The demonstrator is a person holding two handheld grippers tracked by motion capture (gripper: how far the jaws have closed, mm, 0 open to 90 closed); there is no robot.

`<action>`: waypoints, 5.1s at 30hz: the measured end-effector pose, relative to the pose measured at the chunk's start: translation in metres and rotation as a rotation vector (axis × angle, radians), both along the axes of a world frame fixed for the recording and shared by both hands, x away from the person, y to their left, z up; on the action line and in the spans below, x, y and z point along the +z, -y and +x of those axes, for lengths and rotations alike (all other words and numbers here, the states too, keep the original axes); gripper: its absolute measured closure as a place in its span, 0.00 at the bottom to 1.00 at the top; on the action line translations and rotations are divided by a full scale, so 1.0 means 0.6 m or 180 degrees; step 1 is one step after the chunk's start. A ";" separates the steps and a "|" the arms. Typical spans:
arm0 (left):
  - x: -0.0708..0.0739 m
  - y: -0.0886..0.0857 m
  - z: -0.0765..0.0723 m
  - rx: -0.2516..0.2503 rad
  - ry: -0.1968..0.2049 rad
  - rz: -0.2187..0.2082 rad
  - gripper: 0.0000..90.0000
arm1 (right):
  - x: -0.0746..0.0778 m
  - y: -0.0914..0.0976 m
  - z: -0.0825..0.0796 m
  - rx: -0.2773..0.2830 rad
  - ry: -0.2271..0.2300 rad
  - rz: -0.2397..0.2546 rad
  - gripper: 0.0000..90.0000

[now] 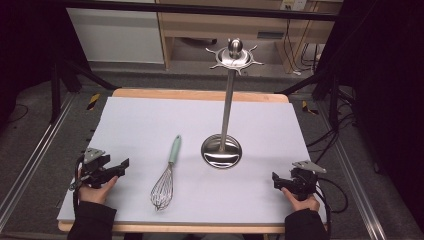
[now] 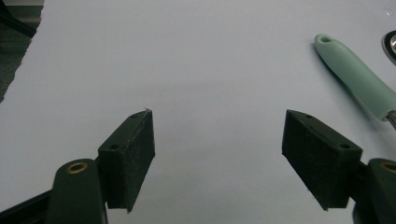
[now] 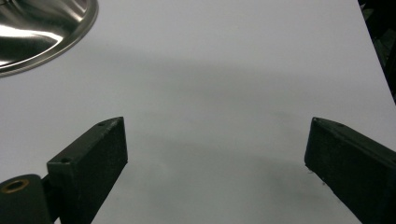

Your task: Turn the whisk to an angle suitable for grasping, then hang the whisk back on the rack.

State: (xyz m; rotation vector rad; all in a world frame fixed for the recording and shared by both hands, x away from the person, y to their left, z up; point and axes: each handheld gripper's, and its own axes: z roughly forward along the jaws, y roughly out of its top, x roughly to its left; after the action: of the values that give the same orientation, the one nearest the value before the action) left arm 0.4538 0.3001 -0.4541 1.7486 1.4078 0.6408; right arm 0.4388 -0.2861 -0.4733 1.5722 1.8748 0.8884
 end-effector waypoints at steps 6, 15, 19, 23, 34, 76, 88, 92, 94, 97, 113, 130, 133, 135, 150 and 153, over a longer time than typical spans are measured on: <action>0.012 0.011 -0.003 -0.0083 0.0038 0.0012 0.28 | 0.001 0.000 -0.005 0.0028 0.0034 -0.0024 0.07; 0.023 0.025 -0.005 -0.0159 0.0026 0.0010 0.28 | 0.003 0.001 -0.010 0.0048 0.0041 -0.0007 0.08; 0.030 0.037 -0.005 -0.0214 0.0037 0.0025 0.28 | 0.005 0.000 -0.014 0.0065 0.0046 0.0014 0.08; 0.035 0.047 -0.008 -0.0270 0.0047 0.0039 0.27 | 0.005 -0.002 -0.015 0.0079 0.0041 -0.0014 0.08; 0.039 0.081 -0.003 -0.0435 0.0035 0.0116 0.26 | 0.004 -0.004 -0.017 0.0103 0.0032 -0.0048 0.08; 0.100 0.212 0.073 -0.0781 -0.0328 0.0355 0.27 | 0.002 -0.014 -0.021 0.0157 -0.0011 -0.0149 0.09; 0.081 0.228 0.088 -0.0813 -0.0559 0.0537 0.32 | 0.001 -0.016 -0.021 0.0199 -0.0018 -0.0178 0.09; 0.074 0.233 0.095 -0.0826 -0.0660 0.0618 0.34 | 0.001 -0.016 -0.020 0.0199 -0.0022 -0.0178 0.09; 0.070 0.236 0.097 -0.0841 -0.0704 0.0628 0.35 | 0.001 -0.015 -0.021 0.0203 -0.0022 -0.0174 0.09; 0.062 0.240 0.103 -0.0828 -0.0757 0.0652 0.37 | 0.001 -0.015 -0.020 0.0207 -0.0028 -0.0168 0.09; 0.036 0.251 0.120 -0.0861 -0.1159 0.0577 0.52 | 0.000 -0.016 -0.019 0.0228 -0.0041 -0.0180 0.09; 0.012 0.257 0.133 -0.0827 -0.1460 0.0527 0.63 | -0.001 -0.017 -0.018 0.0234 -0.0056 -0.0185 0.09; 0.008 0.258 0.135 -0.0810 -0.1510 0.0523 0.67 | -0.001 -0.018 -0.018 0.0234 -0.0064 -0.0179 0.09; 0.007 0.259 0.135 -0.0805 -0.1524 0.0514 0.68 | -0.001 -0.018 -0.018 0.0236 -0.0063 -0.0181 0.09; 0.006 0.253 0.145 -0.0659 -0.1700 0.0336 0.73 | -0.002 -0.018 -0.018 0.0257 -0.0075 -0.0207 0.09; 0.009 0.254 0.142 -0.0686 -0.1697 0.0338 0.75 | -0.002 -0.018 -0.018 0.0258 -0.0077 -0.0204 0.09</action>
State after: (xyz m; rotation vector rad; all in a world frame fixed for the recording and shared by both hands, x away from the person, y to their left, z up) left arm 0.5393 0.1479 -0.4490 2.2263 1.5145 0.1328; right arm 0.4281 -0.2752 -0.4743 1.4843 1.9766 0.8387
